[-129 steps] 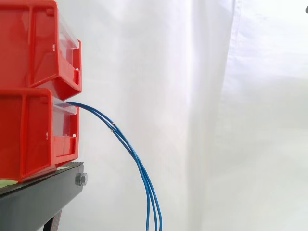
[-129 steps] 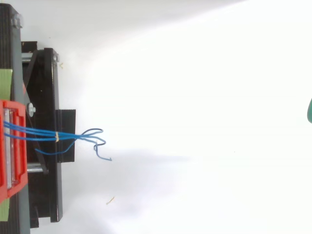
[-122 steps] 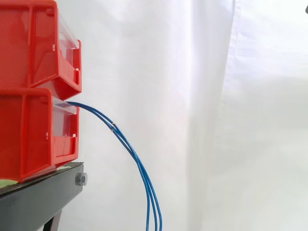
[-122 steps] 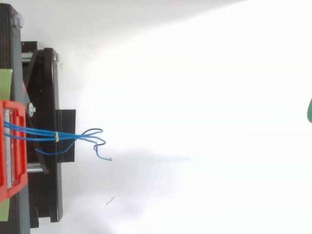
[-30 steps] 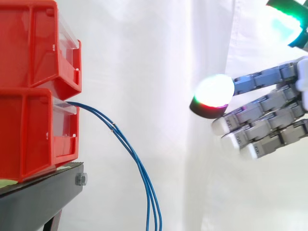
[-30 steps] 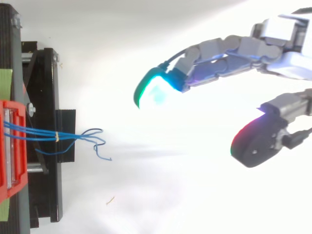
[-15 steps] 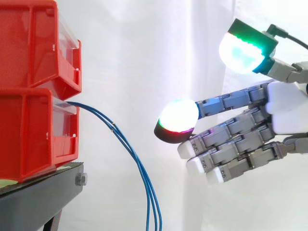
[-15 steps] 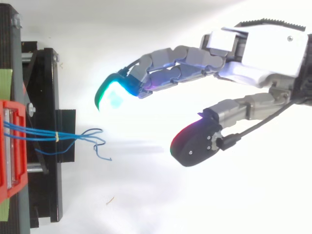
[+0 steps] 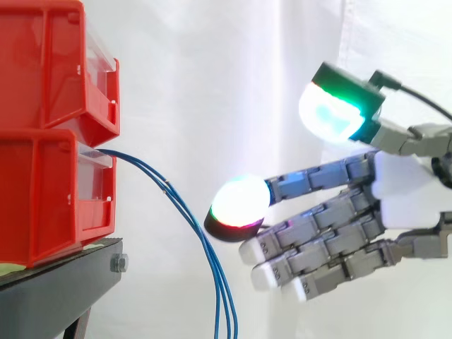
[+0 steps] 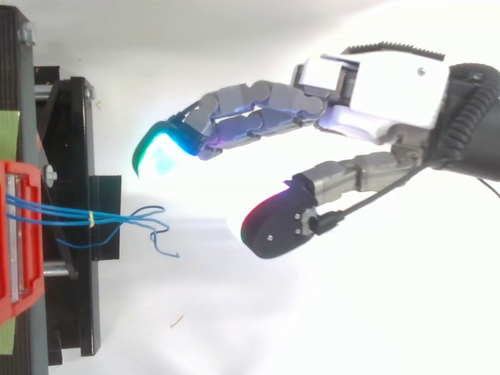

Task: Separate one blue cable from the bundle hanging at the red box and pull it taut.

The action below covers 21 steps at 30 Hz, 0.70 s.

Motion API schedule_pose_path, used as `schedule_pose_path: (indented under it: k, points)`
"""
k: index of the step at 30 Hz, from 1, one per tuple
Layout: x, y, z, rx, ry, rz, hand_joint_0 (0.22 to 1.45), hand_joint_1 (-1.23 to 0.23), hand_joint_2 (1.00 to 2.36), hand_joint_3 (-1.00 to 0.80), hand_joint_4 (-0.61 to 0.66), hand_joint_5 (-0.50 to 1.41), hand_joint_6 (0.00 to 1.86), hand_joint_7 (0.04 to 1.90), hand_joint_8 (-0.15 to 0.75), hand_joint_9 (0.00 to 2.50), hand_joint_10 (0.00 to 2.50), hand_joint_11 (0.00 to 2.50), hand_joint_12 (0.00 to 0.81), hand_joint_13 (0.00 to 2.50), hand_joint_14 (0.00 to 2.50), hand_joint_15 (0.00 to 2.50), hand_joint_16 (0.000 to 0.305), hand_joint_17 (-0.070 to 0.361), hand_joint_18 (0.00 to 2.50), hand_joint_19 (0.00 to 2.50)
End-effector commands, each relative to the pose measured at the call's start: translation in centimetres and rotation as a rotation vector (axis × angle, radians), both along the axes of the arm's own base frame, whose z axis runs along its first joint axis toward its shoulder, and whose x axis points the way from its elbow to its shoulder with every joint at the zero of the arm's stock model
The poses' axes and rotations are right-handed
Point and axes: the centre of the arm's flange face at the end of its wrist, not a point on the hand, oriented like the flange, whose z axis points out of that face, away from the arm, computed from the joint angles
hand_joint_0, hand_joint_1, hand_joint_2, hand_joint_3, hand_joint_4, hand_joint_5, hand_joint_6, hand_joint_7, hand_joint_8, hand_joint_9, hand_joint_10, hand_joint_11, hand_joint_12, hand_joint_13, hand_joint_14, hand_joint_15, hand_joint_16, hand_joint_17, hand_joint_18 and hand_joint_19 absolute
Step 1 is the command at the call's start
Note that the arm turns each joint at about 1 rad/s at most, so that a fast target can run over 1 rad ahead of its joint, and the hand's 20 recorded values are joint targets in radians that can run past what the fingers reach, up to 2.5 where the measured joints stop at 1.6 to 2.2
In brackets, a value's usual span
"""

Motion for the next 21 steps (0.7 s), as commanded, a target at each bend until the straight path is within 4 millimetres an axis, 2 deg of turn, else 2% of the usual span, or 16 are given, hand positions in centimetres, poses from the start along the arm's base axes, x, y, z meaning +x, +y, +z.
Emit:
schedule_pose_path:
  k: [1,7,11,21]
  points:
    - [0.8,-0.2,-1.1,0.02,-0.005,-0.002,0.49,-0.61,1.0,-0.5,0.18,-0.21,0.5,0.75,0.3,0.53,0.0,0.17,0.359,0.5,0.01,0.14,0.043,0.097,0.39,0.21]
    - [1.7,-0.3,-2.2,0.035,-0.005,-0.008,0.49,-0.61,1.0,-0.5,0.19,-0.21,0.5,0.75,0.301,0.54,0.0,0.17,0.359,0.5,0.0,0.14,0.043,0.096,0.39,0.21]
    - [2.8,0.1,-2.0,0.072,-0.022,0.018,0.49,-0.61,1.0,-0.5,0.19,-0.21,0.5,0.75,0.303,0.54,0.0,0.17,0.358,0.5,0.0,0.14,0.043,0.096,0.39,0.21]
    - [3.0,0.0,-1.8,0.073,-0.041,0.026,0.49,-0.61,1.0,-0.5,0.21,-0.2,0.5,0.76,0.308,0.56,0.0,0.17,0.357,0.5,0.0,0.14,0.043,0.096,0.39,0.22]
